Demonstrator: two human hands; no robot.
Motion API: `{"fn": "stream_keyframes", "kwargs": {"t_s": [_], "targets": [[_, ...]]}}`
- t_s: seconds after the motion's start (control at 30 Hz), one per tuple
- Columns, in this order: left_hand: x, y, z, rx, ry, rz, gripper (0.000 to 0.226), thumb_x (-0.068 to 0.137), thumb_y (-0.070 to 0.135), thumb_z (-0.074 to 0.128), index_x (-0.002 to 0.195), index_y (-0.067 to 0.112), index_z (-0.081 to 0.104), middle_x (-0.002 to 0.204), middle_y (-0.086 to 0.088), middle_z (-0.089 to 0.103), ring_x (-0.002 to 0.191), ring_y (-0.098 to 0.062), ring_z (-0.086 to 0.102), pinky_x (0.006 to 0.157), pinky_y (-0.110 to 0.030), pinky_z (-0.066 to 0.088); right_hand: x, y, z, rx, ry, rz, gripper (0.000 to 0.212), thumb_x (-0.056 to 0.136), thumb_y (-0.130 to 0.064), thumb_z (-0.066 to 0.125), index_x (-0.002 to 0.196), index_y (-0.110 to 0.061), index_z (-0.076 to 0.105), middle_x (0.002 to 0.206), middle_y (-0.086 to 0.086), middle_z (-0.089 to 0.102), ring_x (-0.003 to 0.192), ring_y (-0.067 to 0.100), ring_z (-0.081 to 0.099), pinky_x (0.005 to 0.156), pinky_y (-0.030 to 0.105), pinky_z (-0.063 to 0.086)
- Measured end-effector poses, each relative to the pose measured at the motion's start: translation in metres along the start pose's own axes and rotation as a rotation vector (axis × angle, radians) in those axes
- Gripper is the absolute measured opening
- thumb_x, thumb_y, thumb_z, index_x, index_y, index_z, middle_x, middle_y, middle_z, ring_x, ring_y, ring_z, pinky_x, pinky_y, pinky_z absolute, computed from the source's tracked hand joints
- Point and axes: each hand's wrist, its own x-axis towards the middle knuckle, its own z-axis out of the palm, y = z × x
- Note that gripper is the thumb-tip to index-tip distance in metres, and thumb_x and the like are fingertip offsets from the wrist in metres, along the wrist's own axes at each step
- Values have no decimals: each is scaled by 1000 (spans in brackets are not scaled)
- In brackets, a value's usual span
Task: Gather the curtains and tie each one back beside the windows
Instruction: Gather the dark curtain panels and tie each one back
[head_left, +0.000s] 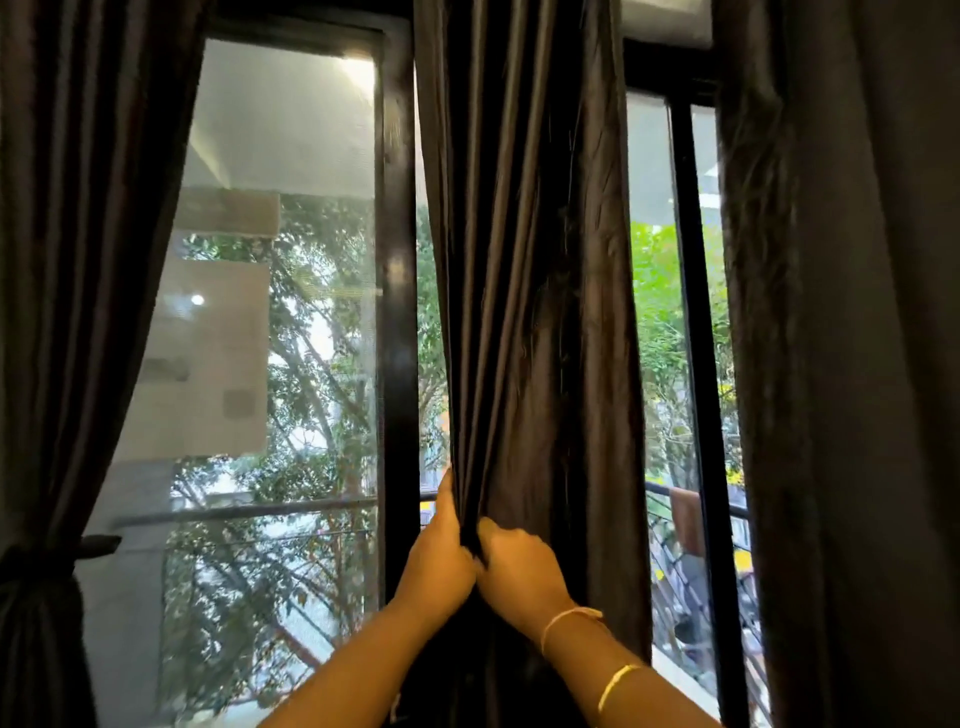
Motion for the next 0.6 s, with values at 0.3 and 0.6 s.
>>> {"fn": "stream_keyframes", "kwargs": {"t_s": [0.3,0.6], "targets": [[1,-4,-6,-113,-69,-54,79,80,-12,36,146,28,17,87,22,48,69,13,50,58,1,40,-12,1,9,288,48,-55,4,86,-15,51,84,-14,47,84,11,65,82,33,61,56,25,33],[-8,5,-2,-356,-36,-165,53,89,50,49,135,29,35,118,8,59,86,5,54,66,-4,39,-19,-3,14,513,-48,27,7,79,-8,52,73,-10,47,66,0,52,66,20,53,61,37,39]]}}
